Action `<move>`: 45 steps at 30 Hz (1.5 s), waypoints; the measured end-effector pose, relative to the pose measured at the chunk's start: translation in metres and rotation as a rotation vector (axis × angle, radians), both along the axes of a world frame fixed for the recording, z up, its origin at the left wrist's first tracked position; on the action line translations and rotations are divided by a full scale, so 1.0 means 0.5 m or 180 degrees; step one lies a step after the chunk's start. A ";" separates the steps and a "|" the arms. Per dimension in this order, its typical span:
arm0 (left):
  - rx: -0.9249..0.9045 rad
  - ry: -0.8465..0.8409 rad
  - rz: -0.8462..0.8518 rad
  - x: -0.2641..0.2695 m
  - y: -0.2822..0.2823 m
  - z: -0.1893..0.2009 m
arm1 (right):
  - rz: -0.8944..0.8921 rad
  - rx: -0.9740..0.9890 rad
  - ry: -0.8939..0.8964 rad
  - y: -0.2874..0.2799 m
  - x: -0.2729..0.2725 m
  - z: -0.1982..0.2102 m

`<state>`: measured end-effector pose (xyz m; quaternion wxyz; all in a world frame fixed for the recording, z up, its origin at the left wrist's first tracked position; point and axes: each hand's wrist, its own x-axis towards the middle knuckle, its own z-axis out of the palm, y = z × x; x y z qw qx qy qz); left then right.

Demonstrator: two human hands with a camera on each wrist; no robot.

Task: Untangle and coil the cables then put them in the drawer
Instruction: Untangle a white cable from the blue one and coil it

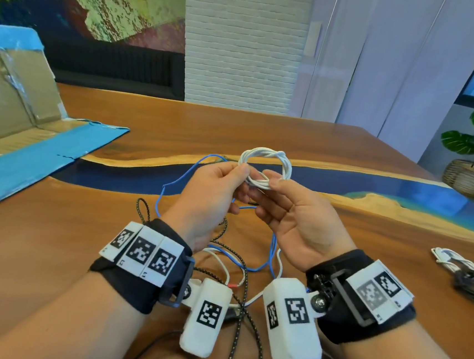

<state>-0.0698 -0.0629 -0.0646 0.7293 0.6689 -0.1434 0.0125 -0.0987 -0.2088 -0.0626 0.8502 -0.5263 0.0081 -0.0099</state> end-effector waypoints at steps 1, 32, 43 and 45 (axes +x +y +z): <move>0.0024 0.0002 0.0002 0.001 0.001 -0.001 | 0.0010 0.0024 0.0038 0.001 0.002 -0.002; -0.0380 0.0289 0.0188 0.014 0.005 -0.006 | -0.0169 -0.0709 -0.0455 0.002 0.007 -0.012; -0.0509 0.0455 0.0036 0.003 0.009 0.004 | -0.0414 -0.0821 -0.0700 0.000 0.003 -0.009; -0.0504 0.0469 0.0002 0.002 0.010 0.006 | -0.0502 -0.0905 -0.0702 -0.006 0.006 -0.008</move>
